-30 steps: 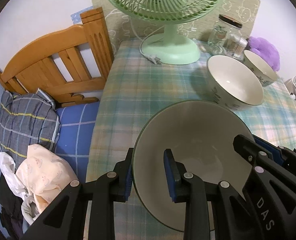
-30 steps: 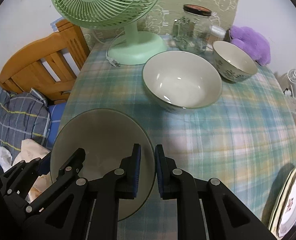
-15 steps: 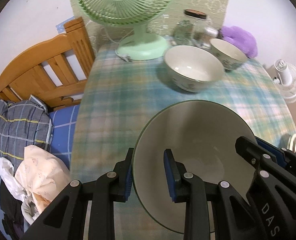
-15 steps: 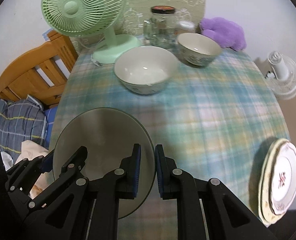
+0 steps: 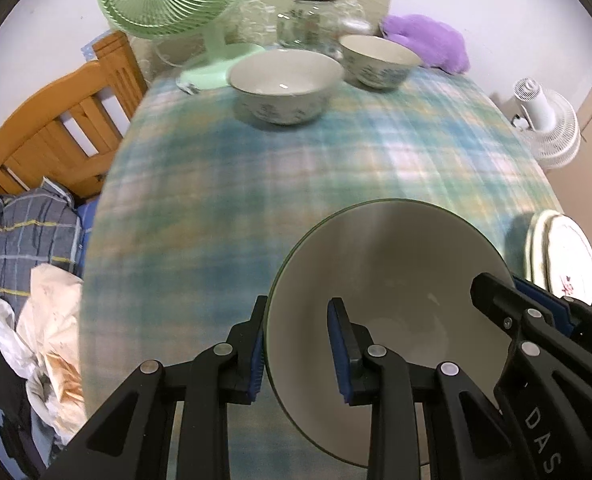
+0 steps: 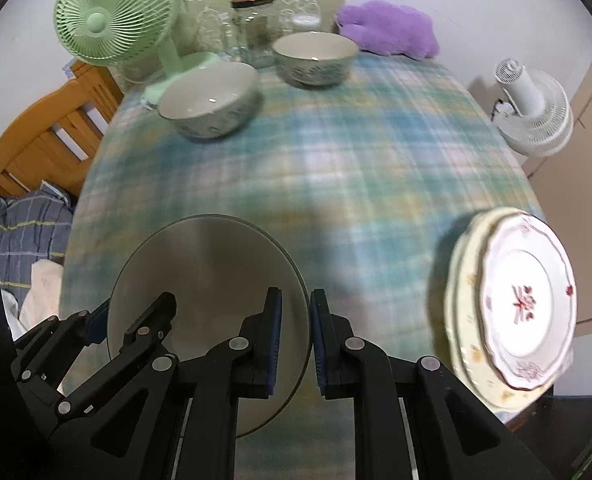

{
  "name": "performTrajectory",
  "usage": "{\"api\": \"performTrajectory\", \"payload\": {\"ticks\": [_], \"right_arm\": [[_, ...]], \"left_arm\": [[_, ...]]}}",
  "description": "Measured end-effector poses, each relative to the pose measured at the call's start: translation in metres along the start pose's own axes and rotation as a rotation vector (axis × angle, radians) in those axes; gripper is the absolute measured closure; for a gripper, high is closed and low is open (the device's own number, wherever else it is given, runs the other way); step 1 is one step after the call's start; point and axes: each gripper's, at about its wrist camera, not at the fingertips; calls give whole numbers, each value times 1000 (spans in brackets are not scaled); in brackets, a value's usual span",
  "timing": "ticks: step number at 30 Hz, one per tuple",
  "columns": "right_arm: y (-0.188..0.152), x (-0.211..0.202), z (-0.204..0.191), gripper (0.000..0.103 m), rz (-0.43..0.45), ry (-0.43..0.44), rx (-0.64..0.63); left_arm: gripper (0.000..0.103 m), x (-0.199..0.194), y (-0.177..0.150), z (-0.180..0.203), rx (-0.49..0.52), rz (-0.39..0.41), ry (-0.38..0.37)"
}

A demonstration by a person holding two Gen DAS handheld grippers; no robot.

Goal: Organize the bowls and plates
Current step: 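Lift and carry the grey-green bowl toward the plate stack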

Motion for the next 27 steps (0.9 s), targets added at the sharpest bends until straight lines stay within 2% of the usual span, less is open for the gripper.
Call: {"api": "performTrajectory", "payload": {"ticks": [11, 17, 27], "right_arm": [[-20, -2, 57, 85, -37, -16, -11], [-23, 8, 71, 85, -72, 6, -21], [-14, 15, 73, 85, -55, 33, -86]], "left_arm": [[76, 6, -21, 52, -19, -44, -26], [76, 17, -27, 61, -62, -82, -3], [75, 17, -25, 67, -109, -47, 49]]}}
Point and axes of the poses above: each gripper's, at about its wrist camera, not at the fingertips, and x roughly the way its jaws point, z to its right, y to its top
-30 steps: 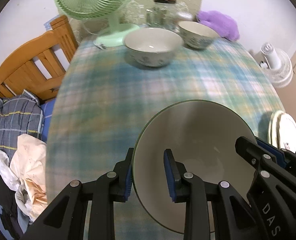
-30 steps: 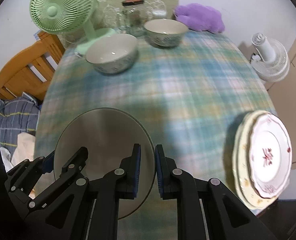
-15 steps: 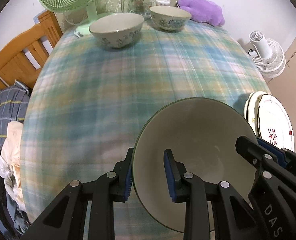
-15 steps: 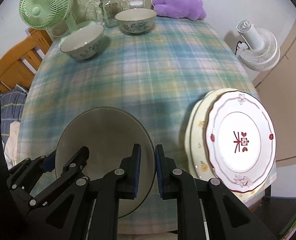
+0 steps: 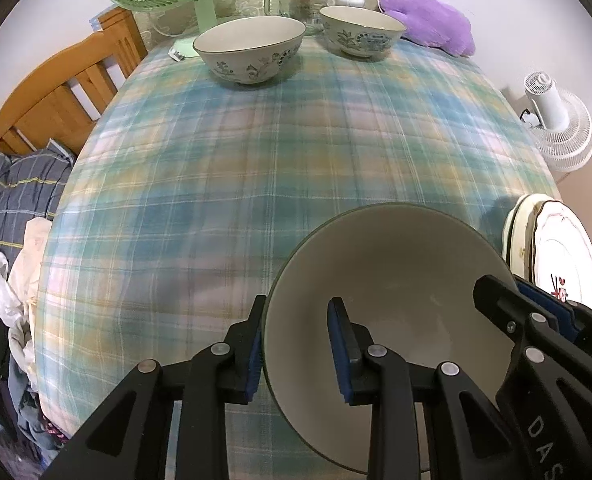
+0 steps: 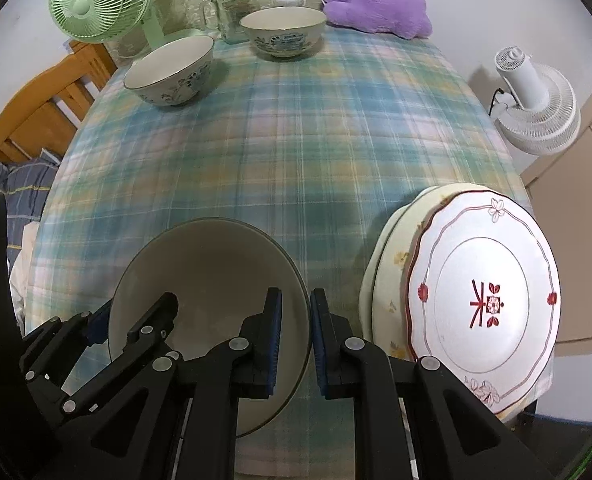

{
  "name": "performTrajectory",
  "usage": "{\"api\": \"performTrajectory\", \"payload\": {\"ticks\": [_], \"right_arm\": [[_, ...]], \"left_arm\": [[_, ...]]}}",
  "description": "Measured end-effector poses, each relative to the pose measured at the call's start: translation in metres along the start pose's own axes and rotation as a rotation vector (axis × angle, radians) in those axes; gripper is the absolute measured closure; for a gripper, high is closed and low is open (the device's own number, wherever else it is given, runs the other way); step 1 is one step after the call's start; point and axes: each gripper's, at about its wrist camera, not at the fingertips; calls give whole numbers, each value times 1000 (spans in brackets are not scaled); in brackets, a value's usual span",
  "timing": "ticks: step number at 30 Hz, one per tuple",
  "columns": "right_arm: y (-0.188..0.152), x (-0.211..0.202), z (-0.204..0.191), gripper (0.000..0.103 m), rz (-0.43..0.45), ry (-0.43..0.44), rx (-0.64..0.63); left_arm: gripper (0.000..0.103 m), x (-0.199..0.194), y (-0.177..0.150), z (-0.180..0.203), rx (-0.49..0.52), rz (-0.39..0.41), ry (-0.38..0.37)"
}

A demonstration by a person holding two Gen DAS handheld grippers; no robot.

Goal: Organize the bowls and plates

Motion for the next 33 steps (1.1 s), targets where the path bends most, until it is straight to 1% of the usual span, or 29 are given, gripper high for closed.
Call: {"api": "performTrajectory", "payload": {"ticks": [5, 7, 9, 11, 13, 15, 20, 22, 23, 24, 26, 30, 33], "right_arm": [[2, 2, 6, 85, -3, 39, 2], [1, 3, 10, 85, -8, 57, 4], [2, 4, 12, 85, -11, 65, -2], [2, 4, 13, 85, 1, 82, -20], [3, 1, 13, 85, 14, 72, -44], [4, -2, 12, 85, 26, 72, -63], [7, -9, 11, 84, 38, 83, -114], [8, -11, 11, 78, 45, 87, -134], [9, -13, 11, 69, 51, 89, -143], [9, -15, 10, 57, 59, 94, -149], [9, -19, 11, 46, 82, 106, -156], [12, -25, 10, 45, 104, 126, -167], [16, -31, 7, 45, 126, 123, -182]], "left_arm": [[69, -1, 0, 3, -9, -1, 1], [64, -1, -1, 3, -14, -3, 5], [62, -1, 0, 2, -24, 0, 13], [51, -3, -1, 2, -32, 9, 24], [35, -7, -1, 1, -40, 25, 30], [28, -10, -2, 0, -53, 39, 42], [21, -19, -4, -1, -56, 57, 51], [17, -23, -5, 0, -62, 69, 54], [16, -25, -5, -1, -65, 73, 52], [16, -28, -5, 0, -70, 82, 50], [14, -33, -5, 0, -78, 101, 58], [13, -41, -2, -2, -100, 118, 70], [13, -46, 2, -4, -109, 139, 76]]}}
Point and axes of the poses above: each gripper's, at about its wrist camera, not at the fingertips, and x roughly the way its jaws point, z to its right, y to its top
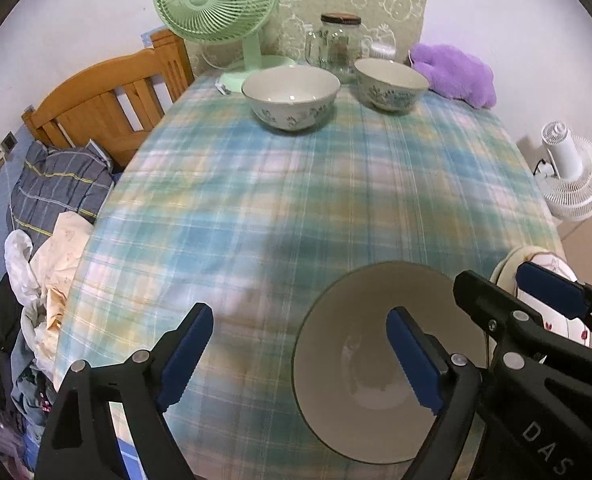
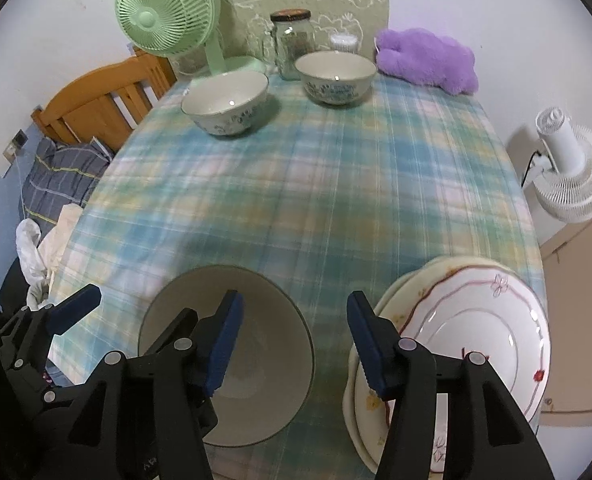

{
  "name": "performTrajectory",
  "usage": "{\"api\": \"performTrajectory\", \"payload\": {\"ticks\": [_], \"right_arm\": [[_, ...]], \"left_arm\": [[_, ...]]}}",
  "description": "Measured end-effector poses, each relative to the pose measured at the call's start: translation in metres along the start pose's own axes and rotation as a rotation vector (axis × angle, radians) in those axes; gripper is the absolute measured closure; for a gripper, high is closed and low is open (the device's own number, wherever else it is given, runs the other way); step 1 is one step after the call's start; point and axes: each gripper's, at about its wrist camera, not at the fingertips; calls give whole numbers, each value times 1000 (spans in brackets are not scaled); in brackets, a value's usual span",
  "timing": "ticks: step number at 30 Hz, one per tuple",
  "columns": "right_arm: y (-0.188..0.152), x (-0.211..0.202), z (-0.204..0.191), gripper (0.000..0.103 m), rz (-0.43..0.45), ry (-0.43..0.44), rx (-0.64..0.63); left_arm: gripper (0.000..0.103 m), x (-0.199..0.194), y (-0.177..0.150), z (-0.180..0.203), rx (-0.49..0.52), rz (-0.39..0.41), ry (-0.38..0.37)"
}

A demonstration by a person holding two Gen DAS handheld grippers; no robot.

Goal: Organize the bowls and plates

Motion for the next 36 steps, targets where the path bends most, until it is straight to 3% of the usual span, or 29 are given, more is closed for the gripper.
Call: {"api": "performTrajectory", "payload": {"ticks": [14, 20, 36], "right_arm": [[73, -10, -19, 45, 119, -27, 8], [114, -4, -32, 37, 164, -28, 21], [196, 54, -55, 37, 196, -68, 50]], "left_arm": [[14, -8, 75, -26, -28, 117, -7], [14, -2, 111, -40, -27, 154, -6], [17, 60, 188, -66, -34, 183, 21]]}}
Point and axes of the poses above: each gripper's, at about its wrist camera, not at the fingertips, and x roughly the way its jaws point, z to its right, y to its top
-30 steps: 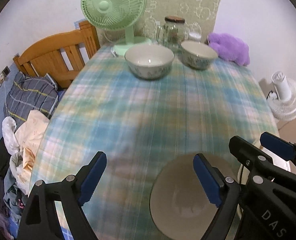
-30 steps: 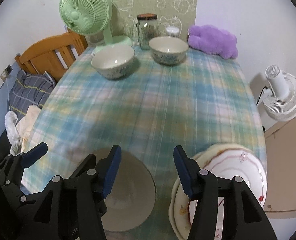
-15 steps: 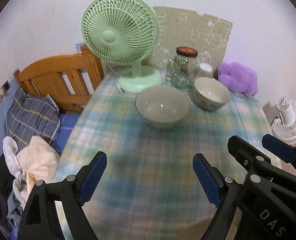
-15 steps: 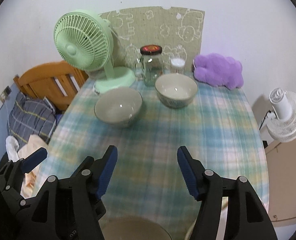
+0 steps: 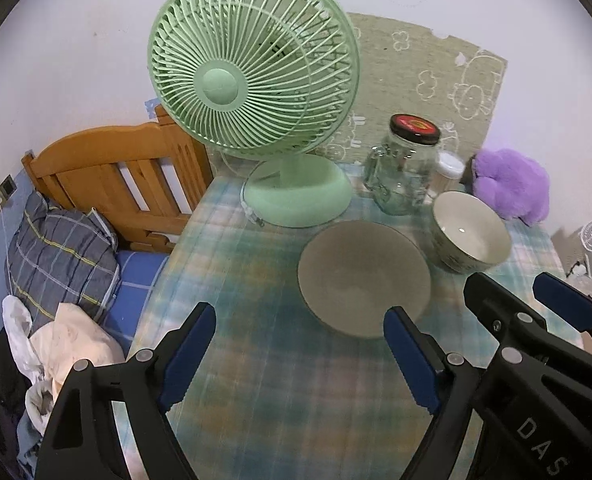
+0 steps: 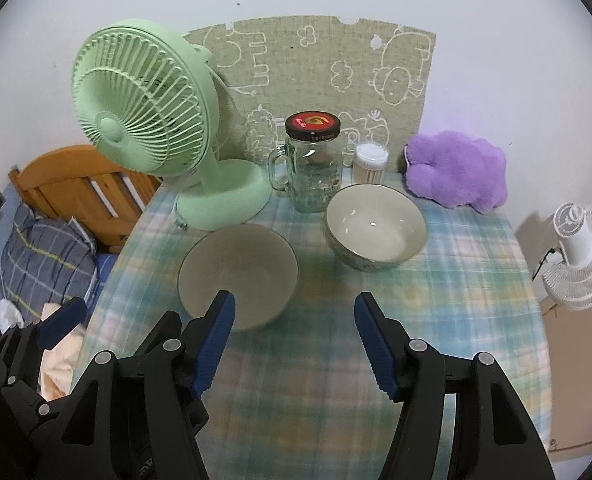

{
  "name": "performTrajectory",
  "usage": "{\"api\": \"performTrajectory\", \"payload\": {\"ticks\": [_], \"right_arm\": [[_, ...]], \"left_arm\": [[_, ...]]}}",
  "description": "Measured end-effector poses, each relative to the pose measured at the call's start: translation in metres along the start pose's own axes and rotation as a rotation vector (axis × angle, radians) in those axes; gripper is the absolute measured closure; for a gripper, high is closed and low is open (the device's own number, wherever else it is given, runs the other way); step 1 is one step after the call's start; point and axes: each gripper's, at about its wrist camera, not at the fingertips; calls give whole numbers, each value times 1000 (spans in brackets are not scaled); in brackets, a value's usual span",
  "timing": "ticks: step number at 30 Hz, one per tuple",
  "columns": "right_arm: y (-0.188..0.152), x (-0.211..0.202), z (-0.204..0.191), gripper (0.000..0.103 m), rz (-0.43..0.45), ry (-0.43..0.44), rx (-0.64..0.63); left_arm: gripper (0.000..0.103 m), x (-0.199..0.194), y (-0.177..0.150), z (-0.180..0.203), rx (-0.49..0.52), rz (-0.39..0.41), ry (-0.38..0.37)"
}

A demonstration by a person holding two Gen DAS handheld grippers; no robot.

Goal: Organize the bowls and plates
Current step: 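Move both tools toward the second grey-green bowl by the fan, then grasp the second grey-green bowl rim with the left tool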

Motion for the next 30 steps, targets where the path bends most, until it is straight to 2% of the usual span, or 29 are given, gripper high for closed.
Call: {"api": "performTrajectory", "payload": {"ticks": [6, 11, 13, 16, 20, 23, 25, 26, 27, 30], "right_arm": [[11, 35, -8, 37, -8, -18, 3], [16, 65, -11, 38, -28, -26, 16], [17, 74, -13, 40, -30, -32, 15], [19, 89, -16, 48, -43, -51, 10], [19, 100, -15, 53, -47, -49, 19], [20, 109, -13, 63, -60, -49, 28], [21, 114, -12, 70, -70, -44, 31], [22, 118, -11, 72, -76, -37, 35], [21, 121, -10, 79, -82, -29, 40], [22, 123, -10, 89, -66, -35, 23]], "left_arm": [[25, 34, 10, 3, 37, 1, 14], [28, 63, 15, 1, 45, -23, -7], [34, 72, 16, 2, 40, -33, -19], [49, 87, 16, 2, 30, -56, -26], [56, 96, 16, 3, 33, -61, -28], [65, 103, 18, 4, 42, -68, -26], [77, 108, 19, 5, 46, -81, -27], [79, 111, 20, 6, 49, -86, -27], [83, 114, 20, 6, 48, -92, -30], [86, 119, 20, 6, 31, -101, -41]]}}
Point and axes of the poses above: each gripper's, at about its wrist camera, not at the fingertips, and x roughly the way its jaws point, z to its right, y to its top
